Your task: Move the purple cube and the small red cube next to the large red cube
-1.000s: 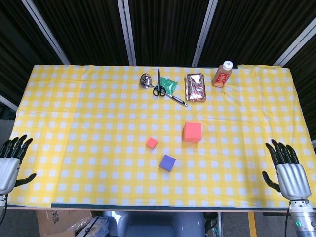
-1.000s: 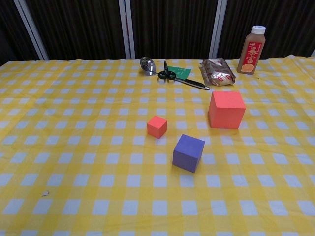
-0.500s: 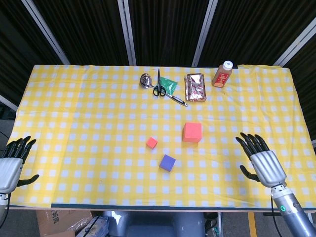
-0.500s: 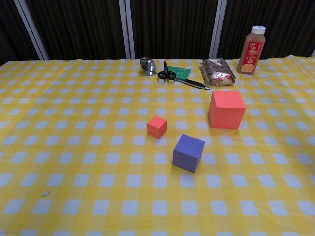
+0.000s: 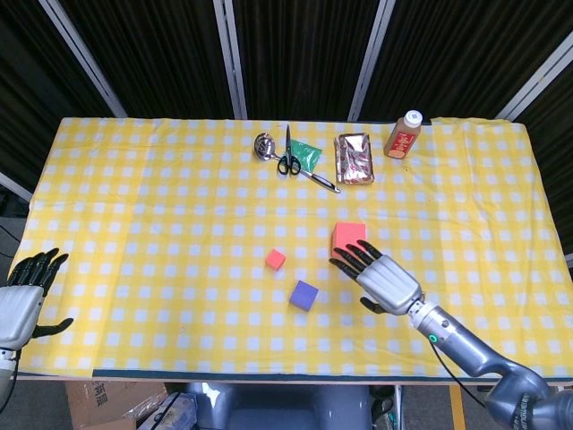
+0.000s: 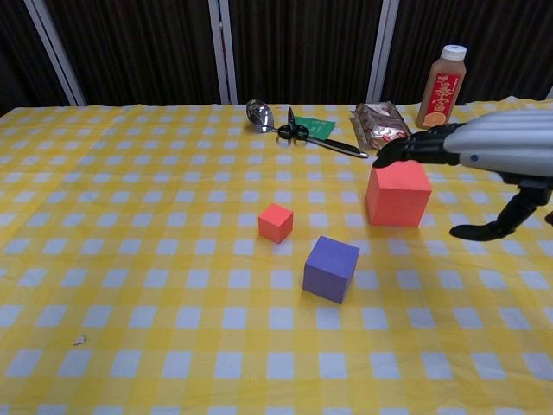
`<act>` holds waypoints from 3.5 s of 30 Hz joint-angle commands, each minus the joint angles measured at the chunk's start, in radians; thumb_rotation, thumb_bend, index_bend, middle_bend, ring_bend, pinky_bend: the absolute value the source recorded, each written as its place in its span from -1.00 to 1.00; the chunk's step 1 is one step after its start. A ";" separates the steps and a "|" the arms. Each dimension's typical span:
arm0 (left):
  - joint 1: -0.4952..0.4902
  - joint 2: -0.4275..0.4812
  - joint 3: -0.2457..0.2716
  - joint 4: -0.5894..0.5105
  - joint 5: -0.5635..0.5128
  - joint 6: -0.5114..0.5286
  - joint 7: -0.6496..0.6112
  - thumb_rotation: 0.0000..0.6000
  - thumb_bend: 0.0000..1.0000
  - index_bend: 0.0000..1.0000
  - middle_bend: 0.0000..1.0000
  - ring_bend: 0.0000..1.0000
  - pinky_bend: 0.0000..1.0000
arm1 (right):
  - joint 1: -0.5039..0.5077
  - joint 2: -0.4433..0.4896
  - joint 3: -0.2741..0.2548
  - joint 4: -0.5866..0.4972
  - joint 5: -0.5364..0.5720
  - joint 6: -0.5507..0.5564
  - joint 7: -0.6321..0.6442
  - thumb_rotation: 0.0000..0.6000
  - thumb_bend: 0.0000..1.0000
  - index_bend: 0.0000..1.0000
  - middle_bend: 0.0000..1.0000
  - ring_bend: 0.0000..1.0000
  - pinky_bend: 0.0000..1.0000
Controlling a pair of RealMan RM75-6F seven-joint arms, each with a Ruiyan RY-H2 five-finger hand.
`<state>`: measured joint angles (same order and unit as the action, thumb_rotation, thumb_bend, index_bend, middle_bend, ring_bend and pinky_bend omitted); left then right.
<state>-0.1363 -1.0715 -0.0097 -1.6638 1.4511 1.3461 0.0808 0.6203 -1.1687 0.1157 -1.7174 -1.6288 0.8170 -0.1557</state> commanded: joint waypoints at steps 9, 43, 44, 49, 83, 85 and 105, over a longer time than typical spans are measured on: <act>-0.002 0.014 0.002 -0.002 -0.014 -0.016 -0.029 1.00 -0.92 -1.00 -1.00 -1.00 -0.89 | 0.076 -0.146 -0.023 0.053 0.042 -0.074 -0.068 1.00 -0.16 -0.66 -1.00 -1.00 -0.88; -0.010 0.026 0.008 -0.026 -0.038 -0.043 -0.034 1.00 -0.92 -1.00 -1.00 -1.00 -0.89 | 0.138 -0.318 -0.048 0.163 0.176 -0.057 -0.140 1.00 -0.16 -0.55 -1.00 -1.00 -0.88; -0.010 0.026 0.008 -0.026 -0.038 -0.044 -0.034 1.00 -0.92 -1.00 -1.00 -1.00 -0.89 | 0.138 -0.321 -0.049 0.167 0.178 -0.055 -0.139 1.00 -0.16 -0.51 -1.00 -1.00 -0.88; -0.012 0.029 0.007 -0.028 -0.044 -0.049 -0.040 1.00 -0.92 -1.00 -1.00 -1.00 -0.89 | 0.138 -0.333 -0.054 0.170 0.187 -0.045 -0.131 1.00 -0.16 -0.17 -0.95 -1.00 -0.88; -0.037 0.062 0.022 -0.050 -0.053 -0.117 -0.078 1.00 -0.92 -1.00 -1.00 -1.00 -0.89 | 0.348 -0.688 0.234 0.375 0.969 0.238 -0.545 1.00 -0.16 -0.09 -0.90 -1.00 -1.00; -0.038 0.064 0.024 -0.051 -0.051 -0.119 -0.080 1.00 -0.92 -1.00 -1.00 -1.00 -0.89 | 0.356 -0.705 0.242 0.404 0.987 0.243 -0.553 1.00 -0.16 -0.09 -0.90 -1.00 -1.00; -0.041 0.073 0.031 -0.058 -0.049 -0.126 -0.083 1.00 -0.92 -1.00 -1.00 -1.00 -0.89 | 0.354 -0.692 0.244 0.363 1.086 0.317 -0.671 1.00 -0.16 -0.09 -0.90 -1.00 -1.00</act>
<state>-0.1774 -0.9988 0.0216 -1.7215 1.4026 1.2198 -0.0020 0.9763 -1.8642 0.3597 -1.3495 -0.5463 1.1313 -0.8228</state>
